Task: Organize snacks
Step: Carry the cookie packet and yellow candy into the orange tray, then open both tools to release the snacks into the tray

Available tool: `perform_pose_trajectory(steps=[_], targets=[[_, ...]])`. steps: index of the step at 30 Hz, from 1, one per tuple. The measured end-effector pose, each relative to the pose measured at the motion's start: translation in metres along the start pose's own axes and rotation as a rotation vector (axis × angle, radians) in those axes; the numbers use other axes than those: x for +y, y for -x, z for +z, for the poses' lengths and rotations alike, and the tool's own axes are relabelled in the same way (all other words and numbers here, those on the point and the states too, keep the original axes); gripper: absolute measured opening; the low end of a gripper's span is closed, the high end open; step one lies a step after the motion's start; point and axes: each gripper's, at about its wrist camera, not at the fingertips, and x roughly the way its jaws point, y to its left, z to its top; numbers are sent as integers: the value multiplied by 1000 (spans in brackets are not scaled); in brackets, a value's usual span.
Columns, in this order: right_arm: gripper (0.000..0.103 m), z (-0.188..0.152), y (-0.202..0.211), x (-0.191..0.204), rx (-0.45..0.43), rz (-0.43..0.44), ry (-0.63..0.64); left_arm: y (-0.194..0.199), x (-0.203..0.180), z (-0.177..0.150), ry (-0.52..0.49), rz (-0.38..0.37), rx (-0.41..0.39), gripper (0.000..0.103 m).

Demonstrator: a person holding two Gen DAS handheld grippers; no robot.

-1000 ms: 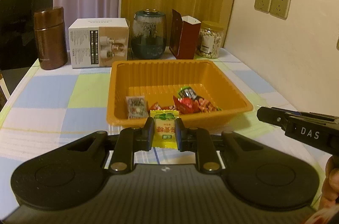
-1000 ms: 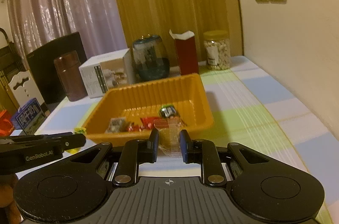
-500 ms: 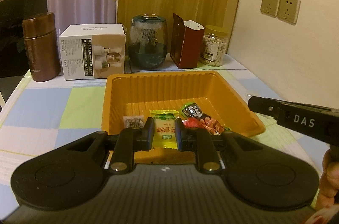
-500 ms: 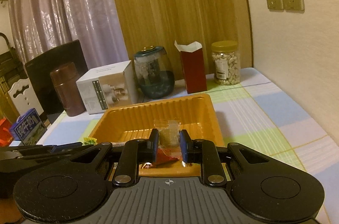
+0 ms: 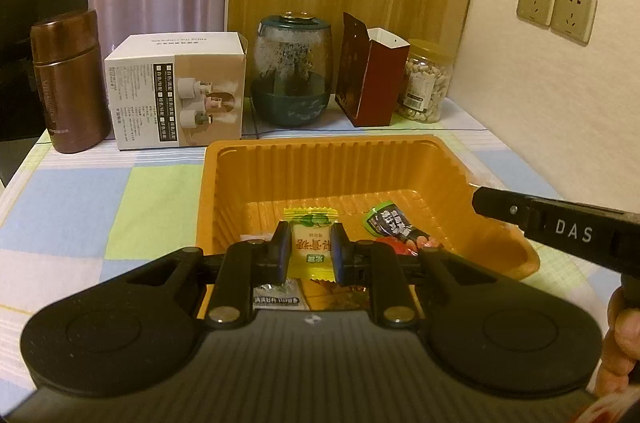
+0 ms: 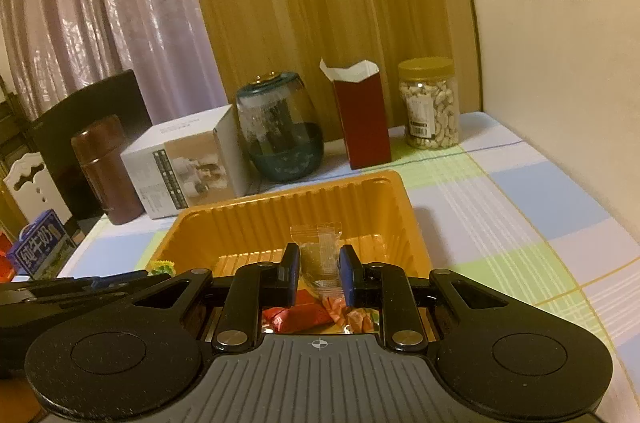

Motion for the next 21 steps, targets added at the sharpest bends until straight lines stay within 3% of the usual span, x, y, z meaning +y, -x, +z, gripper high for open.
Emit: perform_pose_trajectory(steps=[19, 20, 21], targets=[[22, 0, -13, -1, 19, 1, -9, -15, 3, 2, -2, 4, 28, 19], [22, 0, -13, -1, 19, 0, -9, -17, 2, 2, -3, 7, 35, 24], [22, -1, -13, -1, 19, 0, -10, -18, 3, 2, -4, 17, 39, 36]])
